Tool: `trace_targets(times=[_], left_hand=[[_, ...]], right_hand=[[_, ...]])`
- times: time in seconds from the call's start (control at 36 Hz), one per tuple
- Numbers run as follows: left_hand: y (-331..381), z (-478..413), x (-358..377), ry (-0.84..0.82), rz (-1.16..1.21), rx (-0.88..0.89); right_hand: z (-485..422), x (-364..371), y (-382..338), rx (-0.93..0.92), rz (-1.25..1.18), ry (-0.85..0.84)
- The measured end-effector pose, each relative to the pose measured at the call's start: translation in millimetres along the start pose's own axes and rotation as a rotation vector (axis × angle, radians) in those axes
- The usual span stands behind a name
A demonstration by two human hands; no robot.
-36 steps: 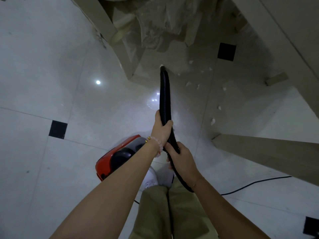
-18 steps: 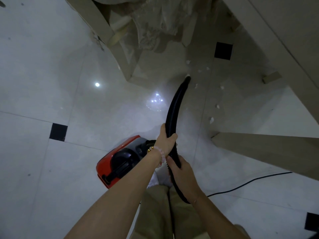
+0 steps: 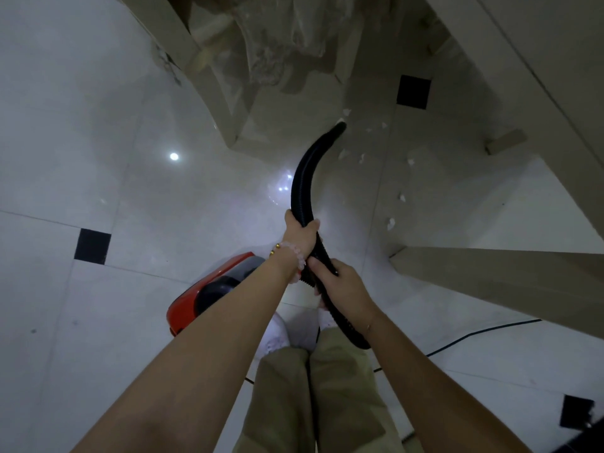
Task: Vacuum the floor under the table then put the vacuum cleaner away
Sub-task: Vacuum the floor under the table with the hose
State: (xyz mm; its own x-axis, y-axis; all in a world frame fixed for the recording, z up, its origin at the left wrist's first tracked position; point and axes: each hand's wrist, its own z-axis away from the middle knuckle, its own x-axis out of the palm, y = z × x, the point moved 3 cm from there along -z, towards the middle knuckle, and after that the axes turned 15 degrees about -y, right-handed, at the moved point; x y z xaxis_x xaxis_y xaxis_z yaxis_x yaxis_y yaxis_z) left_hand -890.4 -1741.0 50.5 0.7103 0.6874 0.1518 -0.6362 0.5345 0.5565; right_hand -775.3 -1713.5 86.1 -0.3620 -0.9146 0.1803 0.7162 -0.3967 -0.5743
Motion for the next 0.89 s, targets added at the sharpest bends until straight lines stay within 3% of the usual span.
trace_targets(times=[0.31, 0.61, 0.89], left_hand=[[-4.5, 4.1, 2.0, 0.056, -0.063, 0.0], [-6.7, 1.8, 10.6, -0.119, 0.058, -0.083], [2.8, -12.3, 16.9, -0.202, -0.067, -0.056]], right_hand=[[4.5, 5.1, 3.3, -0.004, -0.043, -0.009], [12.0, 18.0, 23.3, -0.023, -0.108, 0.161], [6.6, 5.3, 13.3, -0.028, -0.092, 0.142]])
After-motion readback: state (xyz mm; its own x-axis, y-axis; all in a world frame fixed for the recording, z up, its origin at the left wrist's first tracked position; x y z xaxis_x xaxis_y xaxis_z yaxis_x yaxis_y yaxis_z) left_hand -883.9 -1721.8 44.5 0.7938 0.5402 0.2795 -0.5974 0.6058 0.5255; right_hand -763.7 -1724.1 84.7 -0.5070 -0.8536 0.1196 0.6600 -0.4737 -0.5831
